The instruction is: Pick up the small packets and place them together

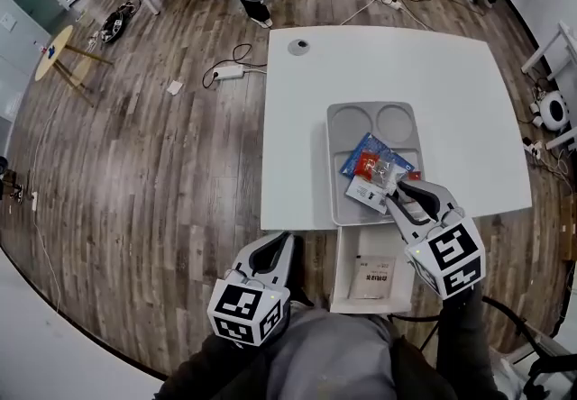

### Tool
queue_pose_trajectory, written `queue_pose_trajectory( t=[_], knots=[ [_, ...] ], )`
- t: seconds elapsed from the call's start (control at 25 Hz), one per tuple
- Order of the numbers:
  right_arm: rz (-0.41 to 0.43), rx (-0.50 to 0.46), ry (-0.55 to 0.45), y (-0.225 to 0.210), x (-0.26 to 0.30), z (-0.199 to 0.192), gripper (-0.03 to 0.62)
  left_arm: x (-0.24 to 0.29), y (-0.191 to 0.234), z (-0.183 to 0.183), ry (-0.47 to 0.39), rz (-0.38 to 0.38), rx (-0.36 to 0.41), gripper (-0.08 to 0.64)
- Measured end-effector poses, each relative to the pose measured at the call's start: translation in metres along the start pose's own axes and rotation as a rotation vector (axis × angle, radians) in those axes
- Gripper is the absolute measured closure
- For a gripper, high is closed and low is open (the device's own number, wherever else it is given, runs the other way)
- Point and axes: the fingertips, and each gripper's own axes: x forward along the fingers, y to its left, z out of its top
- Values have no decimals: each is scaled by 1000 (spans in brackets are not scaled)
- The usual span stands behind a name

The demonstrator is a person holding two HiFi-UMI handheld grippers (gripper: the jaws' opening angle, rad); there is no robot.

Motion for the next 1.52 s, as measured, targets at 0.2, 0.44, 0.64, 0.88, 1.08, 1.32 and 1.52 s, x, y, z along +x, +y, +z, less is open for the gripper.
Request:
queue_pose_trajectory(
  t=[0.2,0.44,0.64,0.88,1.08,1.32,1.52],
  knots=[
    [9,-21,-14,8,-19,-7,500,2,-14,0,7,-36,28,560],
    [280,-108,106,77,-27,-48,467,1,-20,0,24,-51,40,560],
    [433,-229,293,131,-15,-102,387,-2,-21,-2,32,-56,42,559],
    [484,-354,451,152,-3,-137,341,-8,-11,-6,35,-32,31,560],
    [480,-406,517,154,8,-149,334,-13,0,-7,32,-13,21,560],
    [421,-367,488,141,20,-140,360,-14,10,-8,34,-2,5,560],
    [327,-355,459,126,28,-132,575,-12,9,-6,28,-6,4,560]
  ],
)
